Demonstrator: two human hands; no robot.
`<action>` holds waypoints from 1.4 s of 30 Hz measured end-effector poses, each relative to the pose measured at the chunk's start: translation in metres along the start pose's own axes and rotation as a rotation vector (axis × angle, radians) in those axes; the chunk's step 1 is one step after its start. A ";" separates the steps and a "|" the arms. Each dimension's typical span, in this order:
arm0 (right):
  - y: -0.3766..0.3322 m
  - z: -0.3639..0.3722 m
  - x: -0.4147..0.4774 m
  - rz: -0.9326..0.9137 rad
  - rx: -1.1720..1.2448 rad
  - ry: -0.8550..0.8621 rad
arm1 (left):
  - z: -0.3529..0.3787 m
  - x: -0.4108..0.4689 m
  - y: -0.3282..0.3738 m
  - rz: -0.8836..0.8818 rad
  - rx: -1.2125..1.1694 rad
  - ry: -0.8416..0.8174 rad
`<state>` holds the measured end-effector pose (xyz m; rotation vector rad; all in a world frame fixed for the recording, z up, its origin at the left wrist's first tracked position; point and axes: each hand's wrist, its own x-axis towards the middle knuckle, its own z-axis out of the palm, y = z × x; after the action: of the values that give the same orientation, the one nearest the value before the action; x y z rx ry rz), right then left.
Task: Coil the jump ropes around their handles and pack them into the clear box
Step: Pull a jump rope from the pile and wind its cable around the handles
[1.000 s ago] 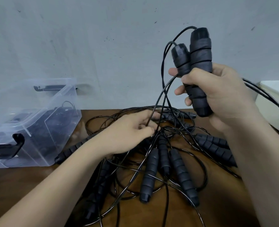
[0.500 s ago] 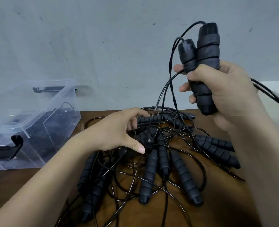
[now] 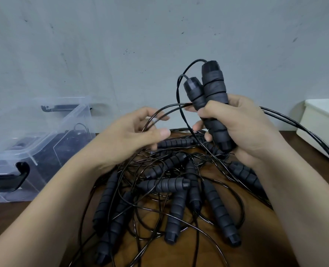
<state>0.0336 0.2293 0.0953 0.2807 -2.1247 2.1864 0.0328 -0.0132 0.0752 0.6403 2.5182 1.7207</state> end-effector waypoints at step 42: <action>-0.001 0.005 -0.017 0.290 -0.059 -0.689 | -0.009 -0.002 0.001 0.069 -0.319 0.097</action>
<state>0.0508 0.2258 0.0937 0.8843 -2.7095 2.4210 0.0328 -0.0221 0.0791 0.6385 2.2243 2.1625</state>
